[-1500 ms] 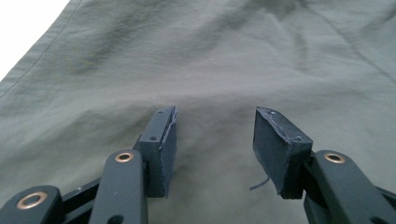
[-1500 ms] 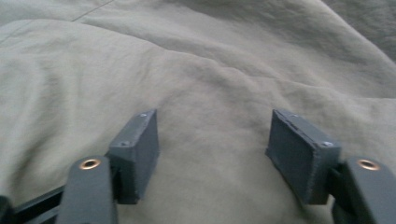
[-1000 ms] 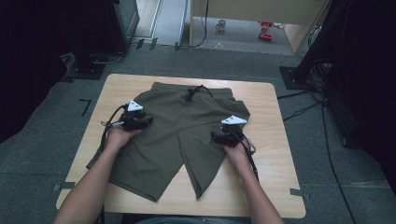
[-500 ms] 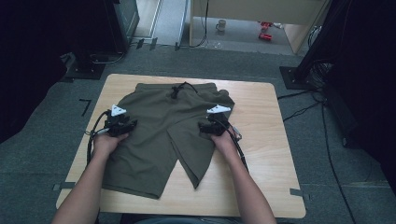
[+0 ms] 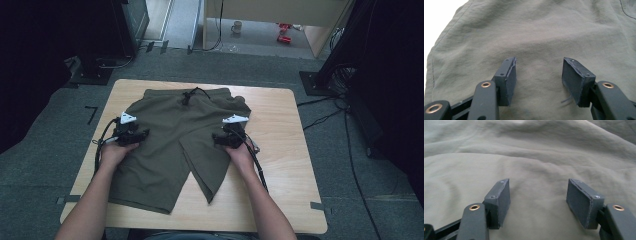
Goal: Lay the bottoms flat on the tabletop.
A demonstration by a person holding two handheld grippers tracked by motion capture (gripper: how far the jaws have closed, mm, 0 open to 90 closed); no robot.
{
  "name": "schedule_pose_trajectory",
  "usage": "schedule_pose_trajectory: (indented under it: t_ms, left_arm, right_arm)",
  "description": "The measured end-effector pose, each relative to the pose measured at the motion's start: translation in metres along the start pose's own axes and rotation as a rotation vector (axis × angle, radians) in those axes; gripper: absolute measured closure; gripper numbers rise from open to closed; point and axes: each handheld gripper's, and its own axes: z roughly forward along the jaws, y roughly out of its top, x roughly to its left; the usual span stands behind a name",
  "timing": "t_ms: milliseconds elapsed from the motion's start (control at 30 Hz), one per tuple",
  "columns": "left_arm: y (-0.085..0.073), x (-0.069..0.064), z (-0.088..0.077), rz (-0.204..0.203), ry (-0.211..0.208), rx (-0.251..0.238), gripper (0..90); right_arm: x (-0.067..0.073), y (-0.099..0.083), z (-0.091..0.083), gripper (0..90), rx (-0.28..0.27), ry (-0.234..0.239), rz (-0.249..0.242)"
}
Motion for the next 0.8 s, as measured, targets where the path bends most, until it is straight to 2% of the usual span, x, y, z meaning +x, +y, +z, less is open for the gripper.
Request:
schedule_pose_trajectory:
  t_ms: [67, 167, 267, 467, 800]
  left_arm:
    - [0.002, -0.001, 0.0, -0.008, 0.0, 0.014, 44.7]
    - [0.002, -0.005, 0.002, 0.028, -0.001, 0.016, 41.8]
    - [0.001, -0.007, 0.003, 0.026, -0.002, 0.005, 40.9]
    - [0.0, -0.007, 0.003, 0.024, -0.001, -0.005, 40.0]
    - [0.0, -0.007, 0.003, 0.024, -0.001, -0.005, 40.0]
  right_arm:
    - [0.006, -0.001, -0.005, 35.2, -0.018, 0.0, -0.016]
    - [0.016, 0.0, -0.008, 35.3, -0.03, 0.004, -0.039]
    - [0.025, 0.003, -0.007, 35.8, -0.031, 0.004, -0.063]
    - [0.037, 0.006, -0.002, 37.3, -0.028, 0.036, -0.057]
    - [0.062, 0.019, 0.005, 38.3, -0.029, 0.085, -0.074]
